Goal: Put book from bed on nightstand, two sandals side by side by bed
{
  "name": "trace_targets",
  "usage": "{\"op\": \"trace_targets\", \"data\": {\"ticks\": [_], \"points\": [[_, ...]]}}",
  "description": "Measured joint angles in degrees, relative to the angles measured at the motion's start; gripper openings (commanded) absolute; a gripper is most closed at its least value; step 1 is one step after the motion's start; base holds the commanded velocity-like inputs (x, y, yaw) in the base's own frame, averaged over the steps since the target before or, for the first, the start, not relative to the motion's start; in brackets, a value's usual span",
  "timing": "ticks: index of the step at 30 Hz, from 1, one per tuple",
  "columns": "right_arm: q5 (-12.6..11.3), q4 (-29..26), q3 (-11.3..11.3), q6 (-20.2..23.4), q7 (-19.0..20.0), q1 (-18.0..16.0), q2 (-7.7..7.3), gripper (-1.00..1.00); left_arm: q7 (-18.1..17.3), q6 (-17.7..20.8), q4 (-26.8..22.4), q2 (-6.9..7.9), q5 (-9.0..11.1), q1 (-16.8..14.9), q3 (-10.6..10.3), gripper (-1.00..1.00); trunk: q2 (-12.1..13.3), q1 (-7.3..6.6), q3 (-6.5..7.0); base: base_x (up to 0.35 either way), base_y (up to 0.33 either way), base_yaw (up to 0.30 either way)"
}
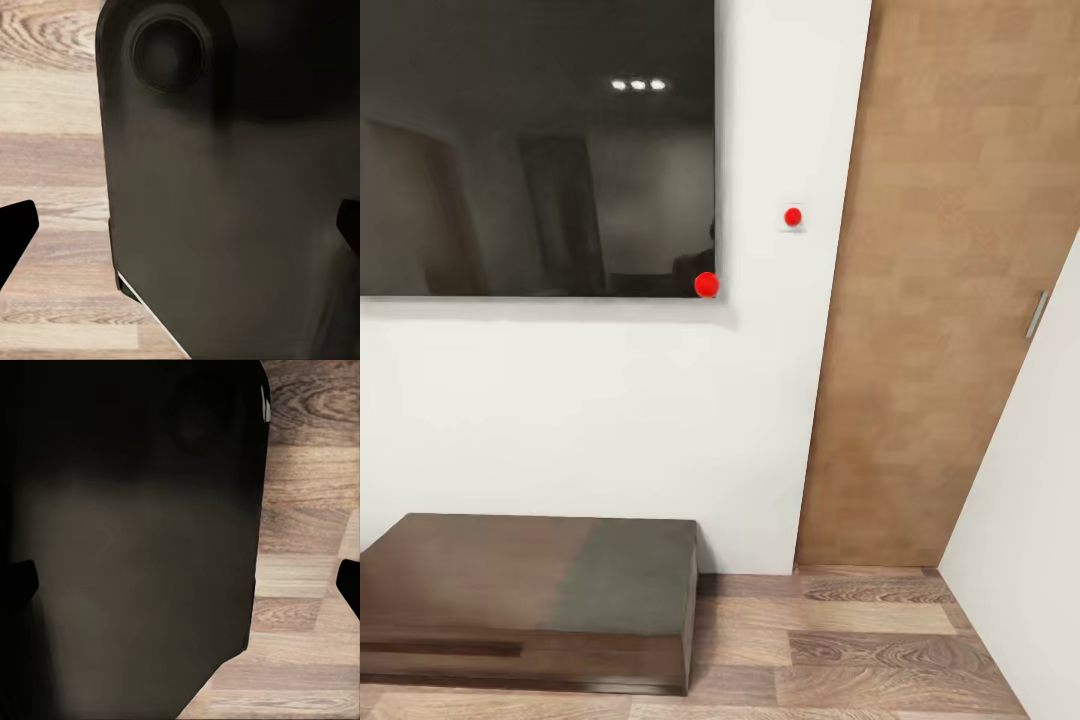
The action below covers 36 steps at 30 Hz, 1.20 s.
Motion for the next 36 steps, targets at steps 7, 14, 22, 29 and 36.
{"op": "trace_targets", "data": {"ticks": [7,14,22,29,36], "points": [[0.0,-0.3,-0.1,0.1,0.5,-0.1,-0.34,1.00,-0.5,-0.4,-0.4,-0.10,0.2,-0.3,0.7,1.00,0.0,0.00,0.02,0.000,0.000,0.000],[0.0,-0.3,-0.1,0.1,0.5,-0.1,-0.34,1.00,-0.5,-0.4,-0.4,-0.10,0.2,-0.3,0.7,1.00,0.0,0.00,0.02,0.000,0.000,0.000],[0.0,-0.3,-0.1,0.1,0.5,-0.1,-0.34,1.00,-0.5,-0.4,-0.4,-0.10,0.2,-0.3,0.7,1.00,0.0,0.00,0.02,0.000,0.000,0.000],[0.0,-0.3,-0.1,0.1,0.5,-0.1,-0.34,1.00,-0.5,-0.4,-0.4,-0.10,0.2,-0.3,0.7,1.00,0.0,0.00,0.02,0.000,0.000,0.000],[0.0,-0.3,-0.1,0.1,0.5,-0.1,-0.34,1.00,-0.5,-0.4,-0.4,-0.10,0.2,-0.3,0.7,1.00,0.0,0.00,0.02,0.000,0.000,0.000]]}}
